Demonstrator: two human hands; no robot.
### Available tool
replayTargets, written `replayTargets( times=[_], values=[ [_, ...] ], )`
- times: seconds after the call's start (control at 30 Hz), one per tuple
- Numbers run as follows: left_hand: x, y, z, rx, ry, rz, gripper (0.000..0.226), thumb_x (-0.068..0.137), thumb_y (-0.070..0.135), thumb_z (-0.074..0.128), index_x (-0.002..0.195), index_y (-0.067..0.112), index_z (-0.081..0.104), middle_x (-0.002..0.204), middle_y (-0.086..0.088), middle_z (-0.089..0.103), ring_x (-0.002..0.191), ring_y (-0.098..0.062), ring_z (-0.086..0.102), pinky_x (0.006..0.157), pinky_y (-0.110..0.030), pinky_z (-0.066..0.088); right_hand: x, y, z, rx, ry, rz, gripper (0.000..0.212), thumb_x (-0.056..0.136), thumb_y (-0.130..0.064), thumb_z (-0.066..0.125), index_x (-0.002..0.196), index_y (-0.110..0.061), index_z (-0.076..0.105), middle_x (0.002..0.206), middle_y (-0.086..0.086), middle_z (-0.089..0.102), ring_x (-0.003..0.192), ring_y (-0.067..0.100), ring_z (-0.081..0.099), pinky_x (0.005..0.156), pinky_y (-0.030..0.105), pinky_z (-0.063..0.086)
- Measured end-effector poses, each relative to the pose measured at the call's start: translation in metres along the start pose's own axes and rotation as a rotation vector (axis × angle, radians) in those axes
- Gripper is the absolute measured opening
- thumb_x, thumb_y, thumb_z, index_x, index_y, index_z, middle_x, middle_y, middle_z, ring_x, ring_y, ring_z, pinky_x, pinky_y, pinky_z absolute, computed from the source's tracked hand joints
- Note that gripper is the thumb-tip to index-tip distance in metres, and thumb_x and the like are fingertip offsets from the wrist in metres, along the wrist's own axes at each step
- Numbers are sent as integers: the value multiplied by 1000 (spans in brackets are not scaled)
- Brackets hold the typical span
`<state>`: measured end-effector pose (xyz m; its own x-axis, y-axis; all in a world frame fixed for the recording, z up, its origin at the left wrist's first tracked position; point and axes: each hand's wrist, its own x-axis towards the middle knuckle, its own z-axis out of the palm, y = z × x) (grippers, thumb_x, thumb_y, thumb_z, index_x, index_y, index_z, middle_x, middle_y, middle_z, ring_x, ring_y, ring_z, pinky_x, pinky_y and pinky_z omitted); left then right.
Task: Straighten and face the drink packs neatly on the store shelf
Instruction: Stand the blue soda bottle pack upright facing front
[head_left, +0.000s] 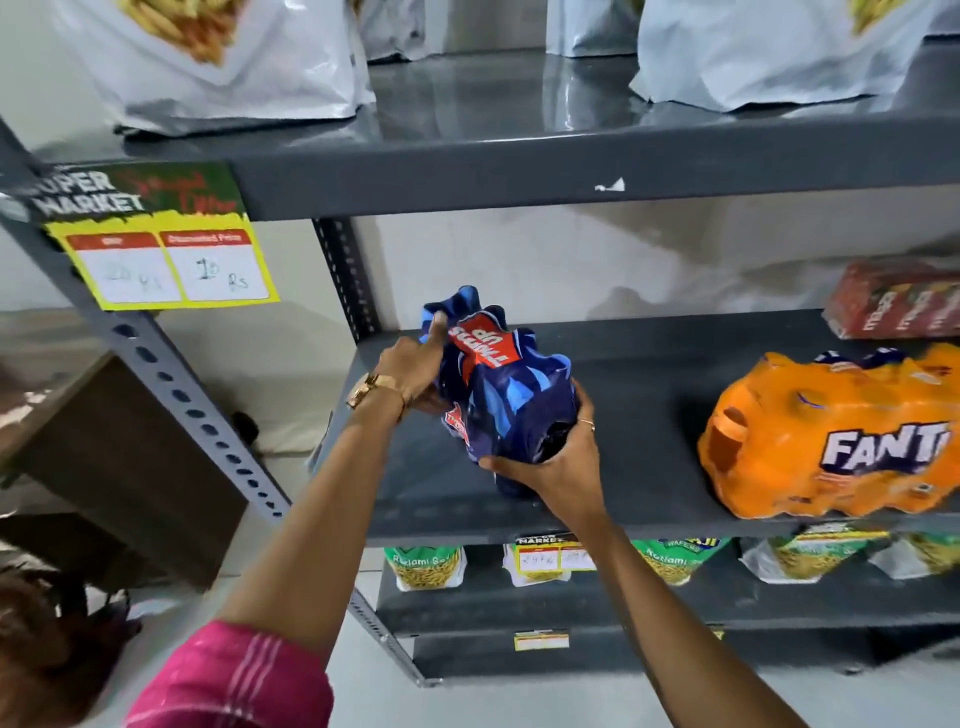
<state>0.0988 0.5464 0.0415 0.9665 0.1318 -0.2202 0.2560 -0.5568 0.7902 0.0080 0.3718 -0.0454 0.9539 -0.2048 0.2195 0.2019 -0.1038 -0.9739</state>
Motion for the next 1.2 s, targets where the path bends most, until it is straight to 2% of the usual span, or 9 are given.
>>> replayTargets(
  times=[0.07,0.23,0.37,0.5,0.63,0.77,0.87,1.0,1.2],
  values=[
    [-11,17,-3,-139,-138,-3,87,64,91,25,88,18,66,78,-16,74,69,-28,73,71,-38,59,-9,1,7,30,54,15,107,34,-37,97,125,-34,39,122,-12,58,110,0,59,87,15,50],
    [-8,10,-7,-276,-267,157,88,66,88,36,123,25,59,126,-4,62,112,-22,58,99,-41,43,-46,11,18,166,151,11,46,71,-52,70,89,-11,61,81,3,66,73,8,60,69,26,48],
    [-9,-3,-15,-353,5,265,75,70,80,45,114,23,64,116,-4,66,110,-25,60,103,-45,41,-11,26,-7,118,378,89,69,60,-53,82,113,-21,51,114,12,54,100,16,59,86,33,53],
    [-33,-43,11,-531,101,206,73,75,75,50,119,18,58,118,-8,66,107,-25,64,94,-43,52,16,35,-36,-76,28,226,72,59,-52,81,118,-19,56,114,-2,67,102,12,66,73,11,51],
    [-63,-82,50,-505,102,211,53,86,62,44,126,28,48,121,8,58,108,-13,56,96,-35,44,15,39,-42,-219,-6,136,49,76,-41,75,116,-16,59,105,-4,69,96,10,64,73,5,48],
    [-78,-113,59,-164,140,302,72,68,51,77,123,20,42,118,0,62,111,-21,58,92,-38,52,0,37,-53,-300,-72,114,47,79,-42,71,116,-16,59,110,-3,70,104,12,65,89,28,51],
    [-80,-130,51,70,167,320,81,59,49,83,121,16,41,122,-7,58,120,-29,49,100,-49,45,-19,31,-62,-315,-146,138,50,80,-38,70,121,-15,55,113,-4,68,102,5,64,87,17,51],
    [-93,-147,45,31,128,356,77,62,33,86,121,18,37,117,-2,64,99,-23,63,81,-28,48,-46,28,-71,-365,-238,191,47,75,-28,79,114,-26,53,110,-7,69,98,-8,63,86,12,50],
    [-98,-159,40,12,131,402,80,70,26,81,133,11,34,119,-10,66,95,-27,69,81,-33,53,-58,27,-51,-510,-188,222,76,64,-27,87,125,-16,43,121,5,67,110,22,64,97,38,52]
  ],
)
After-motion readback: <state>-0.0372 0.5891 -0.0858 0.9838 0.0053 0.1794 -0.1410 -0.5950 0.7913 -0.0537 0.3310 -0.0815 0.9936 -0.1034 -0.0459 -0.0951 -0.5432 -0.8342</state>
